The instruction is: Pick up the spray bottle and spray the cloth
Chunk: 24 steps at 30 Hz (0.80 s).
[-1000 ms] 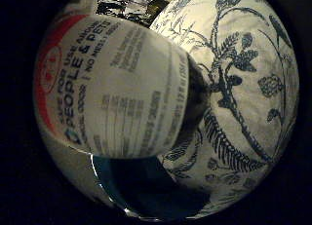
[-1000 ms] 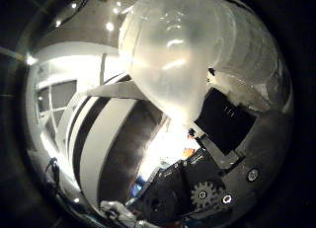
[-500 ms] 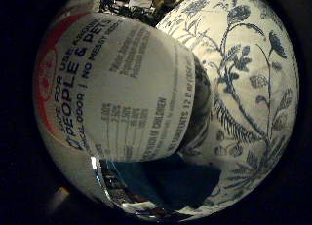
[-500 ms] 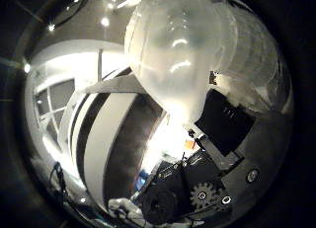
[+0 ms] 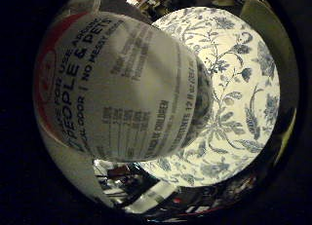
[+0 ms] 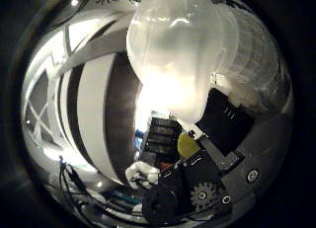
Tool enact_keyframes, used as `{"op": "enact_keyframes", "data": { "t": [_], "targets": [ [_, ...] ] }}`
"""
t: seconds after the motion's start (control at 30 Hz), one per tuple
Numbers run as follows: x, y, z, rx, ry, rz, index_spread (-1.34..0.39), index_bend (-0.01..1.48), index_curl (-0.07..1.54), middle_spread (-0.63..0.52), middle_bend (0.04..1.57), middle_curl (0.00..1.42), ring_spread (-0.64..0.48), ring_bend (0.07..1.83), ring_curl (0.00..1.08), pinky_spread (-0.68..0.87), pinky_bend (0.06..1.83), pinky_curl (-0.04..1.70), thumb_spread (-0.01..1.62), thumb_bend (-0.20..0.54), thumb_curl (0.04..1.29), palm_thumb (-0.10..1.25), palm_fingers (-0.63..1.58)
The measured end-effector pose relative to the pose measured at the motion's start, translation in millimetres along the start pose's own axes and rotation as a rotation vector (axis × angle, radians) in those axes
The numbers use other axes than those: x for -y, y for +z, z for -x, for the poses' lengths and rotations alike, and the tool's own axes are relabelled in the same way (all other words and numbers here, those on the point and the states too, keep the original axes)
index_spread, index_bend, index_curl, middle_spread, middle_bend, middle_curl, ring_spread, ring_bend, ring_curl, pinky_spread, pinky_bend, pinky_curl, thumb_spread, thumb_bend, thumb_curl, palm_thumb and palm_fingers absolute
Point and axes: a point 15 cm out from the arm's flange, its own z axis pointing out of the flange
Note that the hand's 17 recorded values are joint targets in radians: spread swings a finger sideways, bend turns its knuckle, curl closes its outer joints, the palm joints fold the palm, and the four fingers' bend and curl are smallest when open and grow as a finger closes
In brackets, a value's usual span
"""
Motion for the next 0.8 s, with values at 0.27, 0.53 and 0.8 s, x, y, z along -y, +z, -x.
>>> {"op": "enact_keyframes", "data": {
  "t": [0.27, 0.53, 0.8],
  "targets": [
    [-10, 28, 58, -0.119, -0.072, 0.285, -0.24, 1.1, 0.91, -0.17, 1.31, 0.86, -0.25, 1.3, 0.88, -0.19, 1.05, 1.4, 0.88, -0.015, 0.81, 1.05, 1.09],
    [-30, 70, 82, -0.267, -0.116, 0.517, -0.24, 1.1, 0.9, -0.17, 1.32, 0.85, -0.25, 1.3, 0.88, -0.19, 1.04, 1.41, 0.88, -0.017, 0.8, 1.05, 1.09],
    [-37, 94, 99, -0.526, -0.046, 0.624, -0.24, 1.1, 0.9, -0.17, 1.32, 0.85, -0.25, 1.3, 0.88, -0.2, 1.04, 1.41, 0.88, -0.017, 0.8, 1.04, 1.09]
  ]
}}
